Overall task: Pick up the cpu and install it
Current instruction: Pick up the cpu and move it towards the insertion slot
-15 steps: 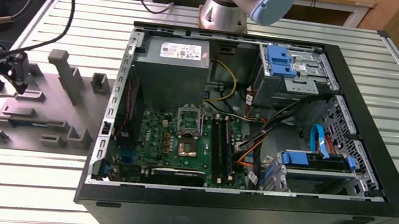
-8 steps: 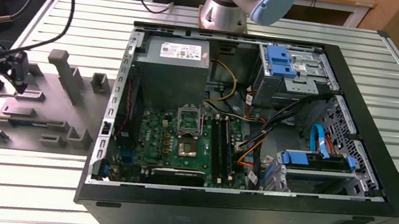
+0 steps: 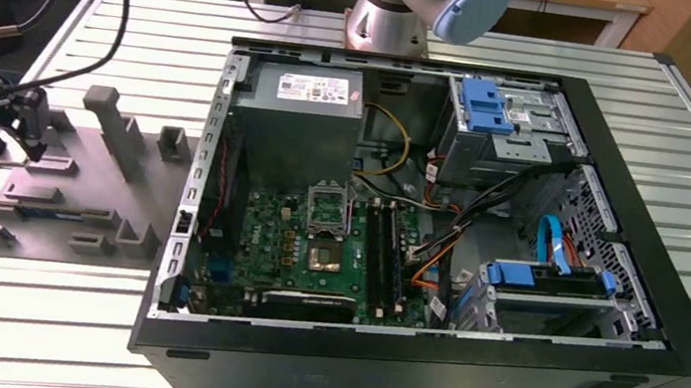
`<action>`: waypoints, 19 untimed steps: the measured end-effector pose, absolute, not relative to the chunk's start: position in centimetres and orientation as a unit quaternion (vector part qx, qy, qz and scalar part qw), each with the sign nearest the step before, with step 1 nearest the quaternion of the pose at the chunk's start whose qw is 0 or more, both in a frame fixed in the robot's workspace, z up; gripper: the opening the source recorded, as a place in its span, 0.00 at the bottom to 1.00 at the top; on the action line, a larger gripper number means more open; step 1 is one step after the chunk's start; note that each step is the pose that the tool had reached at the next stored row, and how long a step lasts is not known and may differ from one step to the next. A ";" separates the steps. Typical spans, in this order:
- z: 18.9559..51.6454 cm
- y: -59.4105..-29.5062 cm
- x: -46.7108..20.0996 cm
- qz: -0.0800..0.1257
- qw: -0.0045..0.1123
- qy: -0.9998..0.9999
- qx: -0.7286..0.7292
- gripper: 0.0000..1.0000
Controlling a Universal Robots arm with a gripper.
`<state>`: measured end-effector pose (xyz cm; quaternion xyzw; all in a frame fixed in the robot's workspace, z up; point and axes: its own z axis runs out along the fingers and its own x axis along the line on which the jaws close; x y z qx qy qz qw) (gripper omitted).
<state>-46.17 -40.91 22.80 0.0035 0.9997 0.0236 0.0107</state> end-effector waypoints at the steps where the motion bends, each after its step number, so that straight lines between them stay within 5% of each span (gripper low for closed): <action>1: 22.8 -40.9 -46.2 0.024 0.011 1.000 0.003 0.47; 19: 23.2 -40.9 -46.2 0.024 0.011 1.000 0.004 0.47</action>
